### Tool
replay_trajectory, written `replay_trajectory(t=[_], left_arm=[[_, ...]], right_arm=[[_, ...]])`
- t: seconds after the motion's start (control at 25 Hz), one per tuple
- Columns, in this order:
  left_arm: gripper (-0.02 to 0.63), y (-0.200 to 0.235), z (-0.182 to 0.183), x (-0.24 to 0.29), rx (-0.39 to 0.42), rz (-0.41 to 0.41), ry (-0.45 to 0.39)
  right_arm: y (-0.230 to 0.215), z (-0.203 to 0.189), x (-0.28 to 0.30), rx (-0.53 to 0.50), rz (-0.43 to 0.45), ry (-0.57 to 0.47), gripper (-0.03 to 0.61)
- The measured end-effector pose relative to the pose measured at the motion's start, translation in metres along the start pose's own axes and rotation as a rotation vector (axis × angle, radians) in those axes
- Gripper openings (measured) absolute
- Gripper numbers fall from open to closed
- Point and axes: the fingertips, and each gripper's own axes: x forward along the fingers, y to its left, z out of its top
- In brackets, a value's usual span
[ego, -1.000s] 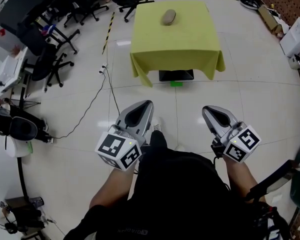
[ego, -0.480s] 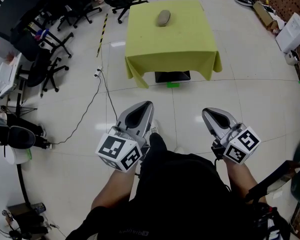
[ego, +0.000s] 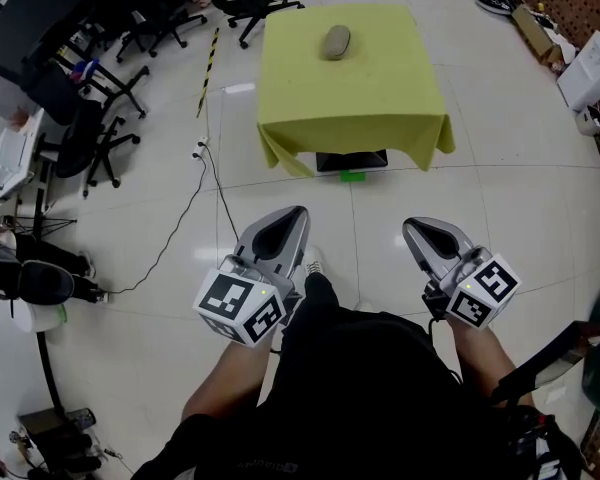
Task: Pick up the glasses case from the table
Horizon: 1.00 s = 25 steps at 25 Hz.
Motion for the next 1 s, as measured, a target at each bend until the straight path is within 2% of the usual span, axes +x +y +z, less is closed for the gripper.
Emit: replay_trajectory(t=[0.6, 1.0], left_arm=[[0.008, 0.071, 0.035, 0.051, -0.006, -0.055, 0.018], [0.008, 0.141, 0.068, 0.071, -0.004, -0.103, -0.007]], right_arm=[[-0.038, 0.035, 0.075, 0.009, -0.052, -0.003, 0.002], [-0.048, 0.064, 0.141, -0.017, -0.109, -0.026, 0.002]])
